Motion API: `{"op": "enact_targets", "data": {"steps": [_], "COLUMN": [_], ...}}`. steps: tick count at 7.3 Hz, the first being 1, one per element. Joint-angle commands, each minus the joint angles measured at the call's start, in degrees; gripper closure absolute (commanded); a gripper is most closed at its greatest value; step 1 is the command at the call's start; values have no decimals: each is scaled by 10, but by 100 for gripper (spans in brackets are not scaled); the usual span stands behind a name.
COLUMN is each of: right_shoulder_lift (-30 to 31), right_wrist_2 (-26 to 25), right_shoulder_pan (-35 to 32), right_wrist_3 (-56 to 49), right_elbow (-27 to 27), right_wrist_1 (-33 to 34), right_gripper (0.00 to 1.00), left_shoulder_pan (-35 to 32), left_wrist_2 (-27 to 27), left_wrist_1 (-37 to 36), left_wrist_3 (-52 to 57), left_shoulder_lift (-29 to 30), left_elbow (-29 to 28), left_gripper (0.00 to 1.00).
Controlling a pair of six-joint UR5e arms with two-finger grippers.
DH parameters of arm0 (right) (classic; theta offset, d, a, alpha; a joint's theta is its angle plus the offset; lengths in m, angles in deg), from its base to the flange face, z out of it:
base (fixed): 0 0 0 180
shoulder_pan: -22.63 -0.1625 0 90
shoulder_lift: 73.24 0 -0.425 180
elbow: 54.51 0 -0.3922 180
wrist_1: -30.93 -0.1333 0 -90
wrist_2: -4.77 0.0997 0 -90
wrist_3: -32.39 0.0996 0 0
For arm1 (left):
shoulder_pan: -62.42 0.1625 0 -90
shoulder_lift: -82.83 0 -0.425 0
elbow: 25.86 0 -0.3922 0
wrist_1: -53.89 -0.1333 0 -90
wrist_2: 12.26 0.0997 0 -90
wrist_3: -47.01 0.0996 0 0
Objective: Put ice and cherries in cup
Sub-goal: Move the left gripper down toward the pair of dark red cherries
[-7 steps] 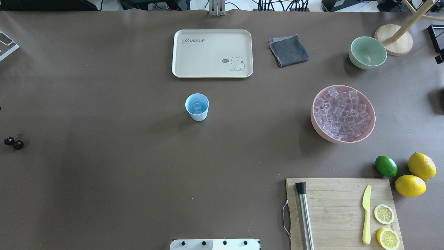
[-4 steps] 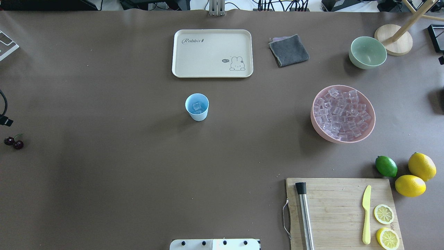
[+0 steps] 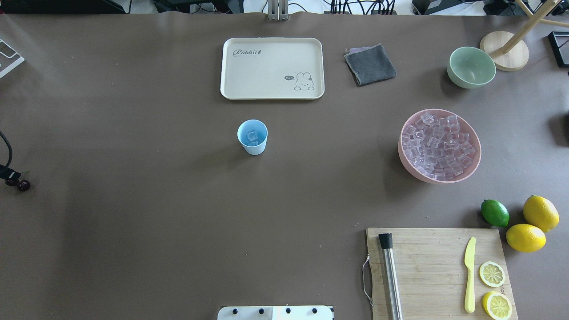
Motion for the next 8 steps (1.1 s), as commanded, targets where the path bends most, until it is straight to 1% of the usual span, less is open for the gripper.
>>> {"op": "enact_targets", "data": {"steps": [1, 3, 4, 6, 7, 8], "right_shoulder_lift": [8, 18, 20, 20, 20, 20], "right_wrist_2": [-6, -6, -7, -11, -14, -16], "right_shoulder_pan": [0, 0, 0, 0, 0, 0], "right_wrist_3": [0, 0, 1, 0, 0, 0], "right_elbow": [-2, -3, -3, -4, -4, -3], "right_wrist_1": [-16, -21, -21, -23, -25, -25], "right_gripper": [0, 0, 0, 0, 0, 0], "left_shoulder_pan": [6, 6, 7, 6, 7, 7], "left_wrist_2": [-2, 3, 2, 0, 0, 0], "left_wrist_1": [21, 34, 34, 34, 34, 34], "left_wrist_3": [1, 2, 1, 1, 2, 3], "left_shoulder_lift": [-2, -1, -1, -1, -1, 2], "left_elbow": [-22, -29, -28, -27, -31, -38], "left_gripper": [14, 19, 19, 42, 47, 47]}}
